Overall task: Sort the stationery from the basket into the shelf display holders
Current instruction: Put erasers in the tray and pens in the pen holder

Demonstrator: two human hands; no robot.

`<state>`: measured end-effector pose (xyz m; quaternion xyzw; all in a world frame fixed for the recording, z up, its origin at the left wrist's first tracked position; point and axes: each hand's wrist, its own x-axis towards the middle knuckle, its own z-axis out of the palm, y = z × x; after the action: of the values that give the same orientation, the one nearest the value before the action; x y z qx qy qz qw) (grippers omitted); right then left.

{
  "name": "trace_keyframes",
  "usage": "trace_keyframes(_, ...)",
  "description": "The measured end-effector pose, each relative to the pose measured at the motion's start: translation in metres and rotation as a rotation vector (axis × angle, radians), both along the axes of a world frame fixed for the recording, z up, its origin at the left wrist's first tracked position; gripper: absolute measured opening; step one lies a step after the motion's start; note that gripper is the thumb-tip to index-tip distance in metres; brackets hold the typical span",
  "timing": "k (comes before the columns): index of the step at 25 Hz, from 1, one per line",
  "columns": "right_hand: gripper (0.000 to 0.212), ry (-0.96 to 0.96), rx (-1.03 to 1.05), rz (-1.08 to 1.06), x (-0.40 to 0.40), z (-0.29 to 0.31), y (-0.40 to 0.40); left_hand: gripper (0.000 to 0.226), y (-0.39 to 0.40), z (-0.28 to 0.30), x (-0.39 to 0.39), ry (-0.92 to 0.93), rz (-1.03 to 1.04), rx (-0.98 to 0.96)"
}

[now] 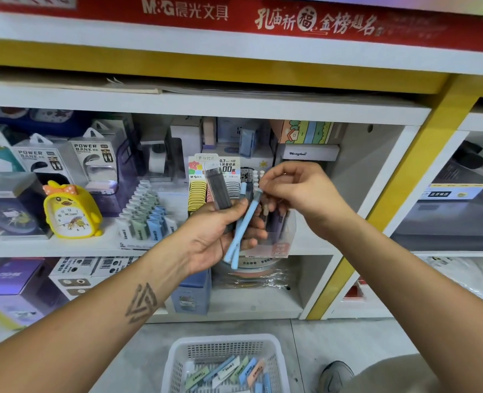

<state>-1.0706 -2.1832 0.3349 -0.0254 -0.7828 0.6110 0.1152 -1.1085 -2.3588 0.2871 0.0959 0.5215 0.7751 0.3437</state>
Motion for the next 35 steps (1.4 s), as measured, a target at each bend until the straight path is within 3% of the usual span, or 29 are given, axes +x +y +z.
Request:
trace_keyframes(2, 0.004, 0.087, -0.073, -0.096, -0.002, 0.009, 0.010, 0.031, -0.002, 0.001, -0.001, -0.026, 0.025, 0.007)
trace_keyframes(4, 0.008, 0.227, -0.003, -0.245, -0.004, 0.015, 0.020, 0.031, -0.005, 0.000, -0.004, -0.002, 0.087, -0.042)
trace_keyframes(7, 0.008, 0.357, 0.340, -0.345, -0.006, 0.013, 0.026, 0.033, -0.007, -0.002, -0.006, 0.042, 0.137, -0.127)
trace_keyframes(10, 0.008, 0.412, 0.715, -0.290, -0.008, 0.002, 0.024, 0.032, -0.008, -0.003, -0.006, 0.035, 0.126, -0.126)
trace_keyframes(16, 0.006, 0.315, 1.022, -0.210, -0.013, -0.019, 0.028, 0.033, -0.010, -0.004, -0.007, 0.040, 0.094, -0.118)
trace_keyframes(31, 0.006, 0.232, 1.040, -0.144, -0.014, -0.016, 0.026, 0.032, -0.007, -0.003, -0.004, 0.031, 0.042, -0.110)
trace_keyframes(35, 0.018, 0.169, 1.102, -0.147, -0.018, -0.018, 0.027, 0.031, -0.006, -0.002, -0.003, 0.002, -0.007, -0.064)
